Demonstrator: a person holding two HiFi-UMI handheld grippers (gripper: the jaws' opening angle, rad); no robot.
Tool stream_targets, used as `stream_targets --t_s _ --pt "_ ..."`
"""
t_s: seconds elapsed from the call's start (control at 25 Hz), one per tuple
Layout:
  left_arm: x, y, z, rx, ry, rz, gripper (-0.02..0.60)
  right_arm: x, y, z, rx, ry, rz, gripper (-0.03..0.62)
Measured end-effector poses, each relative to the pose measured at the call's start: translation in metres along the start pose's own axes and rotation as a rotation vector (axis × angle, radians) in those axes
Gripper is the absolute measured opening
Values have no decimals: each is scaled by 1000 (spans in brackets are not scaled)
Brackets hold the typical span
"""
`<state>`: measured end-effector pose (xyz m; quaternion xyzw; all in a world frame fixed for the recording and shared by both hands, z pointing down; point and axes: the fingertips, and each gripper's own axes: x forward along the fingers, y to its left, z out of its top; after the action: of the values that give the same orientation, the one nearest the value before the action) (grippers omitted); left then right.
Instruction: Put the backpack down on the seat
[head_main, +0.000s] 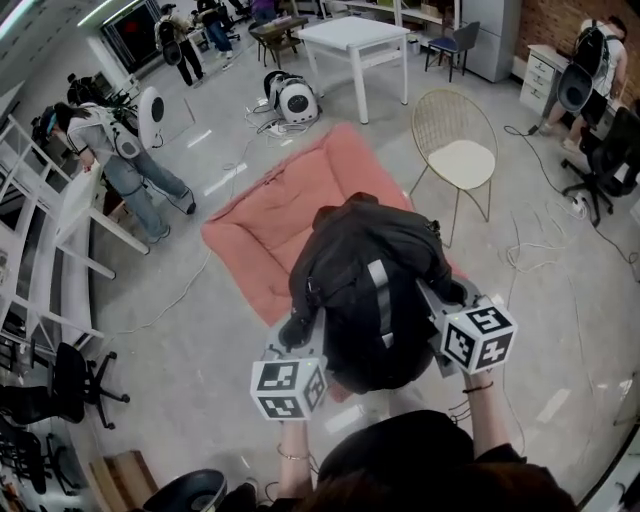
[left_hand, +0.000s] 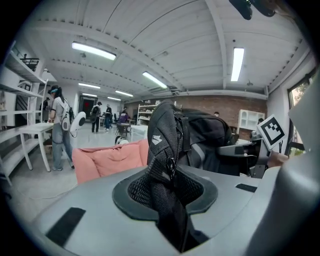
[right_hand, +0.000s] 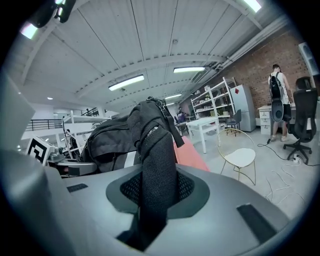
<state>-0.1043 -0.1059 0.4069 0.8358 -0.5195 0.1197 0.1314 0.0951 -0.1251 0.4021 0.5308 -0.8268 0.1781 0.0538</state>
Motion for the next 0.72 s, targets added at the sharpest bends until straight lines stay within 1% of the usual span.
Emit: stream_targets --t_s 0.2,0.4,0.56,0.72 --pt "38 14 4 -44 16 50 101 41 -21 10 -11 27 49 77" --pt "71 29 10 -65 44 99 101 79 -40 16 5 79 97 77" --pt "98 39 6 -80 79 135 101 109 -56 10 34 122 130 77" --pt "120 52 -3 -99 110 154 101 134 -67 0 48 161 145 78"
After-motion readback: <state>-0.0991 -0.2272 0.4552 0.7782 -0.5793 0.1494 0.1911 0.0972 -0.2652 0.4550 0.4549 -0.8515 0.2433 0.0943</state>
